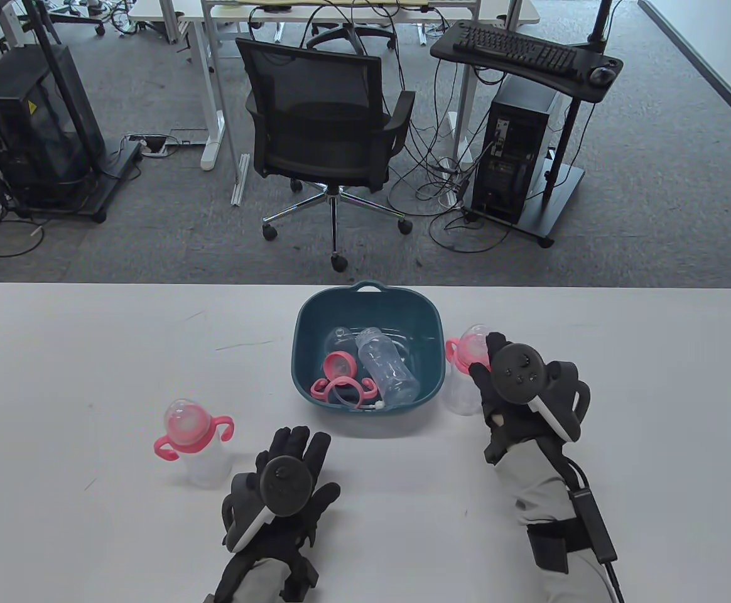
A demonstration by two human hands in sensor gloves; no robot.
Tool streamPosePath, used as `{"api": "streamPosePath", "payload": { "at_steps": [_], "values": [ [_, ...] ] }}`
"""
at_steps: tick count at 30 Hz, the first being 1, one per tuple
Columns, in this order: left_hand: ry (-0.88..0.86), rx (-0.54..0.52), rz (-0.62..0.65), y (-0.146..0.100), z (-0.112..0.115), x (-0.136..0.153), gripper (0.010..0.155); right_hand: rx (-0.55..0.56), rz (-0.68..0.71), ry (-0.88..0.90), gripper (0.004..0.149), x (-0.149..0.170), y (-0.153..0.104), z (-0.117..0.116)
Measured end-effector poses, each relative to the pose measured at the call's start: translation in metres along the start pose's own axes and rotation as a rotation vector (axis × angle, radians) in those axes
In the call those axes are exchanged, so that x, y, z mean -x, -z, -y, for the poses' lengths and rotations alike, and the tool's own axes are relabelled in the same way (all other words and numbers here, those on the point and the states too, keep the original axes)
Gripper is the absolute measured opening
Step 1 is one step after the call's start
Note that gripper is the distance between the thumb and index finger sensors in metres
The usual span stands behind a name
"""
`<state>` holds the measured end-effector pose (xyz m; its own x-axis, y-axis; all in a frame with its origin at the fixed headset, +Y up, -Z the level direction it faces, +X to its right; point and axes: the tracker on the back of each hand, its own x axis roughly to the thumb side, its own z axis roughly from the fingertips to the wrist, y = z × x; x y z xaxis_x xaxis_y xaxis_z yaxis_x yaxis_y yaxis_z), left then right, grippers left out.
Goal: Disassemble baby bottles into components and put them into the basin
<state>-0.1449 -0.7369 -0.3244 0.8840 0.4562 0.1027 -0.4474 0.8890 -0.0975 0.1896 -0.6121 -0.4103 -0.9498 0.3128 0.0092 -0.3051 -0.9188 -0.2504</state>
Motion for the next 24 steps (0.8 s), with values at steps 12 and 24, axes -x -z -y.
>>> {"api": "streamPosePath", "payload": {
  "at_steps": [12, 24],
  "values": [
    [-0.007, -0.005, -0.002, 0.0, -0.001, 0.0, 0.077, -0.111, -0.156, -0.012, 0.064, 0.042, 0.009, -0.047],
    [-0.009, -0.008, -0.006, -0.001, -0.002, 0.002, 0.077, -0.144, -0.209, 0.026, 0.061, 0.043, 0.019, -0.071]
  ]
}}
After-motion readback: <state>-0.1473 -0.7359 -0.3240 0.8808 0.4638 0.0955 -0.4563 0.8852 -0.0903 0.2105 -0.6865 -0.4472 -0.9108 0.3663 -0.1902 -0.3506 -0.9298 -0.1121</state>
